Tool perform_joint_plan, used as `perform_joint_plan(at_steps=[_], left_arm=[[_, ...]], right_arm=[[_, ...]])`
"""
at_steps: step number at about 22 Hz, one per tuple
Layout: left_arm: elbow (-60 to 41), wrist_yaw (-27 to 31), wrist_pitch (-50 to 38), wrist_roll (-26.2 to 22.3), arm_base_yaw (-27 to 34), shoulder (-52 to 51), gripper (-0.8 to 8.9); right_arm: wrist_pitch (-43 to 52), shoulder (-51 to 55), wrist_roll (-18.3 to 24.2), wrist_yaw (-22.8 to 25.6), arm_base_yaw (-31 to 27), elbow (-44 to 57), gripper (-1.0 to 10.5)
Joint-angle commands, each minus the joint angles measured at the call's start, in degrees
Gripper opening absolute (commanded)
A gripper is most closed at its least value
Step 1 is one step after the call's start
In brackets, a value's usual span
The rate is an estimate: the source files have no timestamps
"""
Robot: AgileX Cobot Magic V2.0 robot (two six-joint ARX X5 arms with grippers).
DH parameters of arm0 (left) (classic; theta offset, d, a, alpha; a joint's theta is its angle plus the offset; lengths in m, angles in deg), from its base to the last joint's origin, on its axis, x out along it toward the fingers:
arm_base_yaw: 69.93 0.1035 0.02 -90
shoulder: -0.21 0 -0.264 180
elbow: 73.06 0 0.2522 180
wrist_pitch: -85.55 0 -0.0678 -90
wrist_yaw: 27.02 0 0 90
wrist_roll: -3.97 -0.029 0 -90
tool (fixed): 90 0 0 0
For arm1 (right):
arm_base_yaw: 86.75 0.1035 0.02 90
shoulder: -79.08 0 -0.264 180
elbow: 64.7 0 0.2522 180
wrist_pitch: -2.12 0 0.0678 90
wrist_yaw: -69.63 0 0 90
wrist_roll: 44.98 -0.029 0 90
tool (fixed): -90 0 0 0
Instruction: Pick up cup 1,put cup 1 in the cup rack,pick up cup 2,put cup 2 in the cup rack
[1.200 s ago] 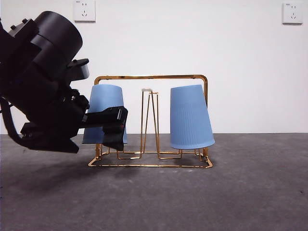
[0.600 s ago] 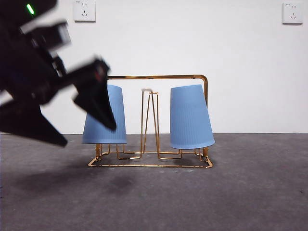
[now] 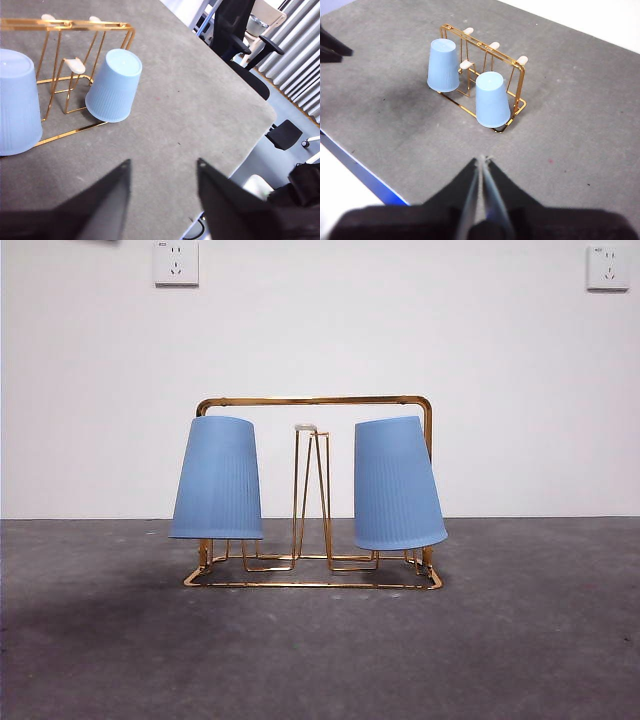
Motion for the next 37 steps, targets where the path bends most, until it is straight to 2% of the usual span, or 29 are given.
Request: perform_joint_plan(at_steps=[1, 3, 10, 14, 16, 17, 20, 22, 23, 26, 31, 37], left_arm=[[2.0, 0.0, 2.8, -0.8, -0.1, -0.7, -0.04], [4.2, 0.0, 4.8, -0.7, -0.1, -0.8, -0.04], [12.4, 0.0, 6.8, -0.7, -0.1, 1.0, -0.04], [13.6, -0.1, 6.9, -0.6, -0.1, 1.9, -0.04], [13.7, 2.3, 6.9, -1.8, 0.0, 2.3, -0.04], [13.7, 4.5, 7.0, -3.0, 0.0, 2.8, -0.04], [13.7, 12.6, 6.0, -12.7, 0.0, 4.7, -0.04], [13.7, 17.4, 5.1, -16.5, 0.5, 4.7, -0.04], [13.7, 19.2, 4.2, -19.5, 1.7, 4.4, -0.04], [13.7, 18.7, 1.0, -24.6, 6.4, 3.6, -0.03], [12.6, 9.1, -3.3, -28.3, 18.1, -0.1, -0.04], [10.9, 8.1, -4.2, -33.6, 28.6, -5.9, -0.04]], right_arm=[[-1.2, -0.3, -2.5, 0.0, 0.0, 0.2, -0.1], [-1.2, -0.3, -5.8, 0.0, 0.0, 0.2, 0.1], [-1.2, -0.3, -5.6, 0.0, 0.0, 0.2, 0.1], [-1.2, -0.3, -5.6, 0.1, 0.0, 0.2, 0.1], [-1.2, -0.3, -5.6, 0.1, 0.0, 0.2, 0.1], [-1.2, -0.3, -5.6, 0.1, 0.0, 0.2, 0.1], [-1.2, -0.3, -5.6, 0.1, 0.0, 0.2, 0.1], [-1.2, -0.3, -5.6, 0.1, 0.0, 0.2, 0.1], [-1.2, -0.3, -5.6, 0.1, 0.0, 0.2, 0.1], [-1.2, -0.3, -5.6, 0.1, 0.0, 0.2, 0.1], [-1.2, -0.3, -5.6, 0.1, 0.0, 0.2, 0.1], [-1.2, -0.3, -5.6, 0.1, 0.0, 0.2, 0.1]])
